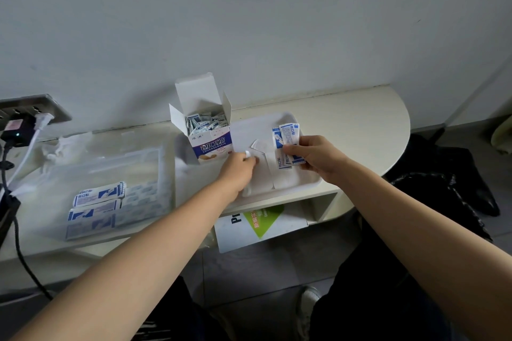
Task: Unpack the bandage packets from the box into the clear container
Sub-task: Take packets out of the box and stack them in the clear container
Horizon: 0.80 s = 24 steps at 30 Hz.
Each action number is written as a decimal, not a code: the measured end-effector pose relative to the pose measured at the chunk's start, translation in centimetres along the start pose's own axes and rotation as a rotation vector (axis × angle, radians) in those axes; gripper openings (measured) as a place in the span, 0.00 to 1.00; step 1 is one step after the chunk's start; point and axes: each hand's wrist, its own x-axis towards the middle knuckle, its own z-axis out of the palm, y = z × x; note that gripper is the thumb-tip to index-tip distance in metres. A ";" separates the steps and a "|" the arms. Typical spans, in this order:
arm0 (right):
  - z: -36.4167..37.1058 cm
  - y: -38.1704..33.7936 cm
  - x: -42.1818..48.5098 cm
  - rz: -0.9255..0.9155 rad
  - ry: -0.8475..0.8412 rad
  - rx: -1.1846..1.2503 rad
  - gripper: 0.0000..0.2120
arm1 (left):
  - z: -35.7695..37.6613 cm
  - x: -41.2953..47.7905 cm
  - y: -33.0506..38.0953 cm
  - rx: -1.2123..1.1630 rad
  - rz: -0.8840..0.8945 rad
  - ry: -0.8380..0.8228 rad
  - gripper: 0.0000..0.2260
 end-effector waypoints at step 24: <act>-2.4 1.0 1.0 -0.059 0.133 -0.050 0.12 | 1.9 2.5 1.2 0.731 0.348 0.061 0.21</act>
